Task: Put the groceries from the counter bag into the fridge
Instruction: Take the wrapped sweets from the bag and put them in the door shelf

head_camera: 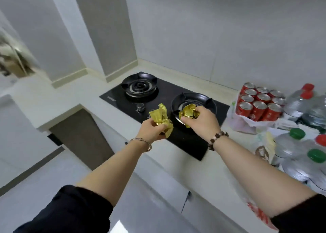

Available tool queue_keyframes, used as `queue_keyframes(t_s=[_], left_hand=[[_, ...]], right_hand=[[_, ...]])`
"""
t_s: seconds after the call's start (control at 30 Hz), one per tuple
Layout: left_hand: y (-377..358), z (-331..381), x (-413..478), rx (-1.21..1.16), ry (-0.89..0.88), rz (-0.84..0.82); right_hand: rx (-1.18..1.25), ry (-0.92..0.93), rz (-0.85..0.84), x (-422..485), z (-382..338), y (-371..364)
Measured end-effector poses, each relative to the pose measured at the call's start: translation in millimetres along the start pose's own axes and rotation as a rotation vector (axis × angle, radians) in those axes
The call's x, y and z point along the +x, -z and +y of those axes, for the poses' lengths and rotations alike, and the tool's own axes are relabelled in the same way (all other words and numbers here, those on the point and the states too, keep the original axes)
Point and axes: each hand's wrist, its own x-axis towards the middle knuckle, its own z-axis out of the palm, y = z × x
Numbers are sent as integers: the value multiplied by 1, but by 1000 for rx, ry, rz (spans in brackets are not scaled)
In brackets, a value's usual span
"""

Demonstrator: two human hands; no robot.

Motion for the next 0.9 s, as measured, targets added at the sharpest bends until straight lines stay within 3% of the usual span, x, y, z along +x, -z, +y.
queue_keyframes(t_s=[0.3, 0.43, 0.73, 0.9], left_hand=[[142, 20, -145, 157, -241, 565], [190, 16, -222, 287, -254, 757], [268, 10, -380, 611, -380, 1211], [291, 6, -463, 761, -471, 1359]], right_hand=[[252, 402, -364, -54, -148, -99], [331, 564, -518, -105, -209, -131], [544, 834, -729, -240, -323, -171], [676, 983, -758, -317, -370, -177]])
